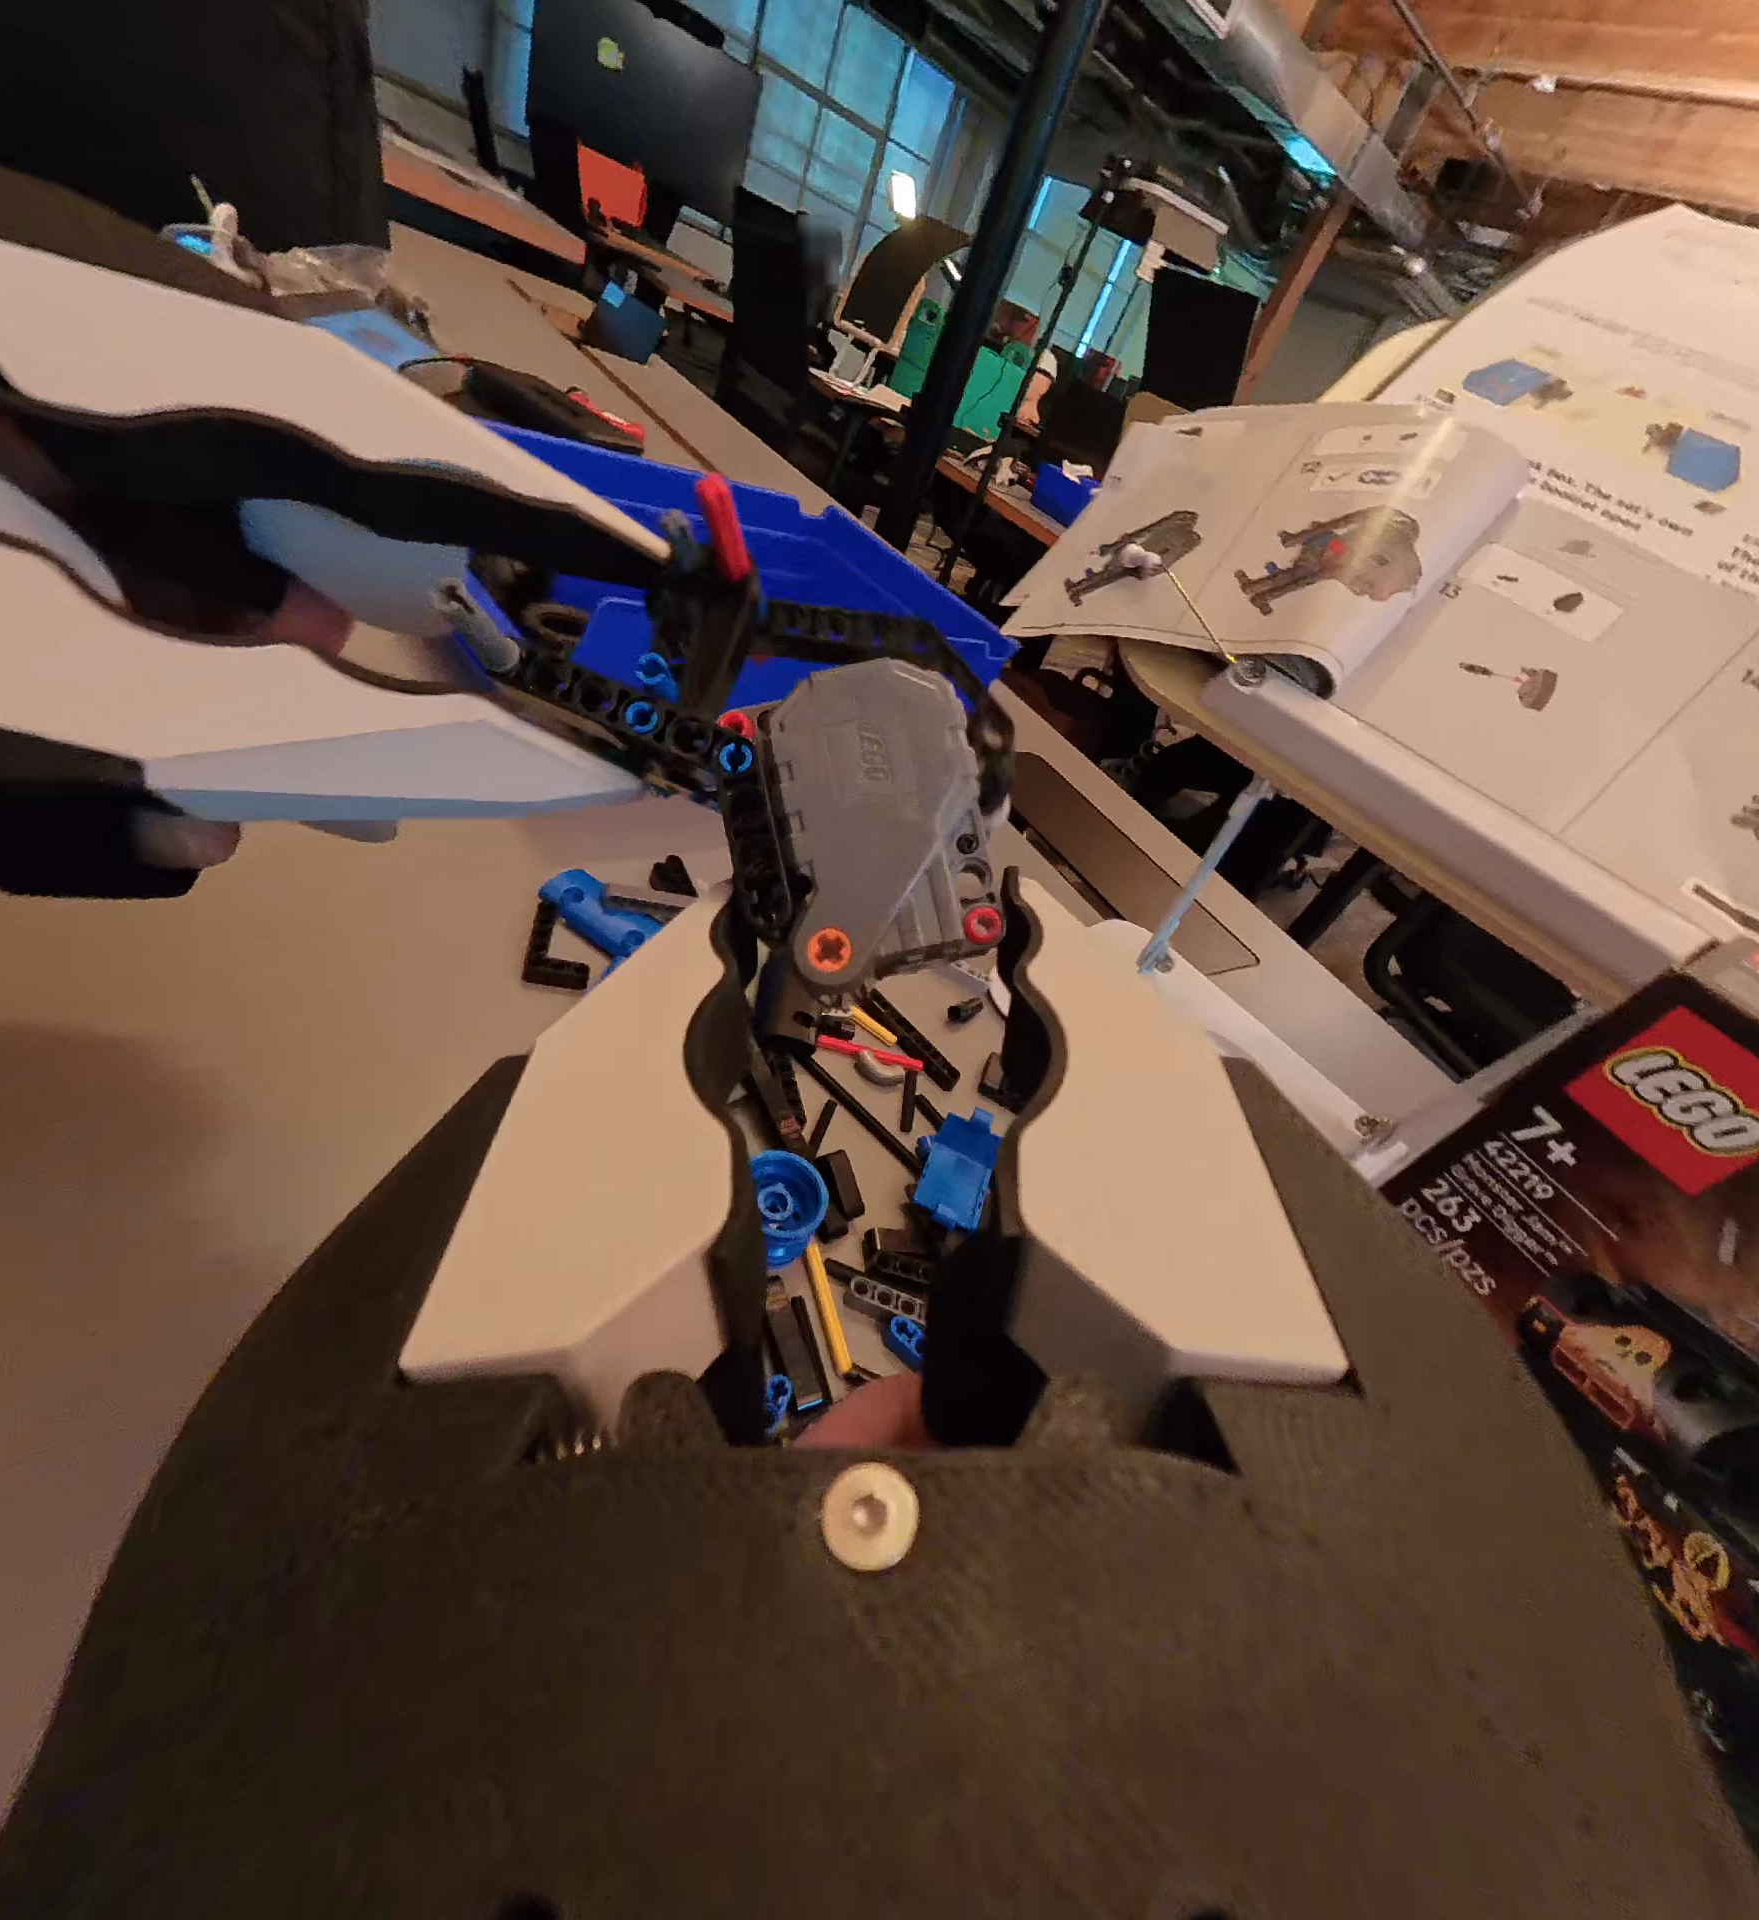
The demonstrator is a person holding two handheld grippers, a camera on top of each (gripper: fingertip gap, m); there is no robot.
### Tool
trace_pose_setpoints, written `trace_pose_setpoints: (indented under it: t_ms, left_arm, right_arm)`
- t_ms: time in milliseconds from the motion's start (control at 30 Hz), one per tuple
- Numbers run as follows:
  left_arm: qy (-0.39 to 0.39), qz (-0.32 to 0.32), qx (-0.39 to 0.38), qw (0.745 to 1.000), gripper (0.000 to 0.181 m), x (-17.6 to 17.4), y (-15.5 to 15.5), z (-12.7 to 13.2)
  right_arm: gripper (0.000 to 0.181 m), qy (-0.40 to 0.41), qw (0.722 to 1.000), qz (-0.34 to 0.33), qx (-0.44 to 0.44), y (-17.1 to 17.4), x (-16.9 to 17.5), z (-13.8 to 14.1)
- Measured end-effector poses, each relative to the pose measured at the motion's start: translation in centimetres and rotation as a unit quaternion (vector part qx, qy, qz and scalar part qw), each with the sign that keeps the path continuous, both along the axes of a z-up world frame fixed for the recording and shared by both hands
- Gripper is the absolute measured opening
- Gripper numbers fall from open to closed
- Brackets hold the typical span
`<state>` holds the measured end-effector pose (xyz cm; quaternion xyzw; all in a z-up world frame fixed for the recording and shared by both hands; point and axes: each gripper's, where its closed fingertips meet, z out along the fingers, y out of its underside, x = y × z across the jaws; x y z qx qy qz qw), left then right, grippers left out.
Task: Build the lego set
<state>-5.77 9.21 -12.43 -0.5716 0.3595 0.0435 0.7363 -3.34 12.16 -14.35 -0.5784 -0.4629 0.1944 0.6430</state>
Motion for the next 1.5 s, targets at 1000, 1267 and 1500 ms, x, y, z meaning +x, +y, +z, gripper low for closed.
trace_pose_setpoints:
  t_ms: [1000, 1267, 1500]
  left_arm:
    - [-0.160, -0.232, -0.204, 0.937, 0.046, -4.2, -1.0, 4.3]
    - [-0.118, -0.296, -0.349, 0.881, 0.024, -0.4, 0.1, 0.2]
    - [-0.119, -0.318, -0.370, 0.865, 0.009, 0.1, -0.4, 0.1]
  right_arm:
    - [0.045, -0.102, 0.971, 0.011, 0.215, -2.7, -1.8, 0.7]
    - [0.044, -0.135, 0.955, 0.034, 0.261, -4.2, -3.0, 0.0]
    - [0.044, -0.139, 0.952, 0.038, 0.269, -4.4, -2.9, 0.1]
